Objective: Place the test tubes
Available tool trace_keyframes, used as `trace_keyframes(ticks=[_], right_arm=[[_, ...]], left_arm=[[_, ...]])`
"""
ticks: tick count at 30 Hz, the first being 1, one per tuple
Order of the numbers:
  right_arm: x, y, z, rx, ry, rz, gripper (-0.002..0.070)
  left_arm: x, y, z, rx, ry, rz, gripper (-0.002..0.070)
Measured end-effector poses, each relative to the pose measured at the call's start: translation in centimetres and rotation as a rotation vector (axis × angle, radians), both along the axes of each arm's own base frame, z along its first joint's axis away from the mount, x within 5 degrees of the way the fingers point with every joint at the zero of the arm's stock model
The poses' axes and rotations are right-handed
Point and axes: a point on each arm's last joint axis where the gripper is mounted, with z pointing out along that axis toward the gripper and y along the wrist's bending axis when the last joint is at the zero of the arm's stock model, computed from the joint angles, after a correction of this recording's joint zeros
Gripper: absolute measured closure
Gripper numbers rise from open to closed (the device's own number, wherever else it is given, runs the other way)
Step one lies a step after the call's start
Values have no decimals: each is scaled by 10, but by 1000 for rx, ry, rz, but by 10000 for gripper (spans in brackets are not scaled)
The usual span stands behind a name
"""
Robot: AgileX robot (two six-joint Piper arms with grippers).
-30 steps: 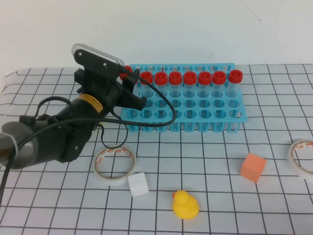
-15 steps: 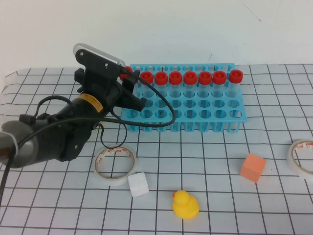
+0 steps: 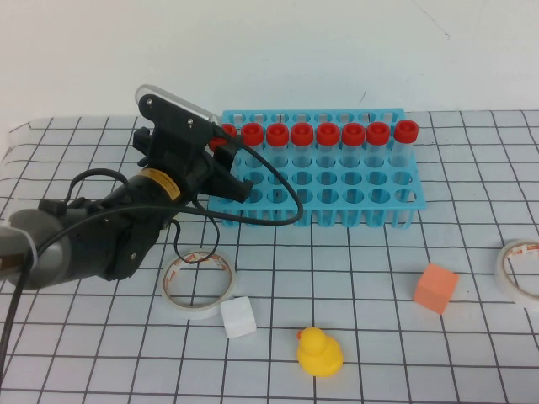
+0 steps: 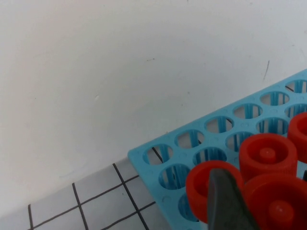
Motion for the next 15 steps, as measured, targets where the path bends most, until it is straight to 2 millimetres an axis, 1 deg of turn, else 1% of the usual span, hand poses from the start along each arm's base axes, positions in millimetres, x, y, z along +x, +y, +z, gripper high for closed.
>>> trace_keyframes(ticks=[2, 6, 7, 9, 11, 12, 15], right_arm=[[0, 0, 0, 0, 0, 0, 676], [0, 0, 0, 0, 0, 0, 676], [0, 0, 0, 0, 0, 0, 676], [0, 0, 0, 0, 0, 0, 676], [0, 0, 0, 0, 0, 0, 676], [0, 0, 0, 0, 0, 0, 676], [0, 0, 0, 0, 0, 0, 676]], left_arm=[[0, 0, 0, 7, -3, -5, 401], [-1, 0, -1, 19, 15, -5, 327], [-1, 0, 0, 23, 23, -3, 318], [-4, 2, 5, 43, 34, 1, 323], [-8, 4, 16, 59, 29, 4, 347], [-14, 7, 34, 70, 6, 7, 387], [-28, 13, 64, 95, -36, 14, 480]])
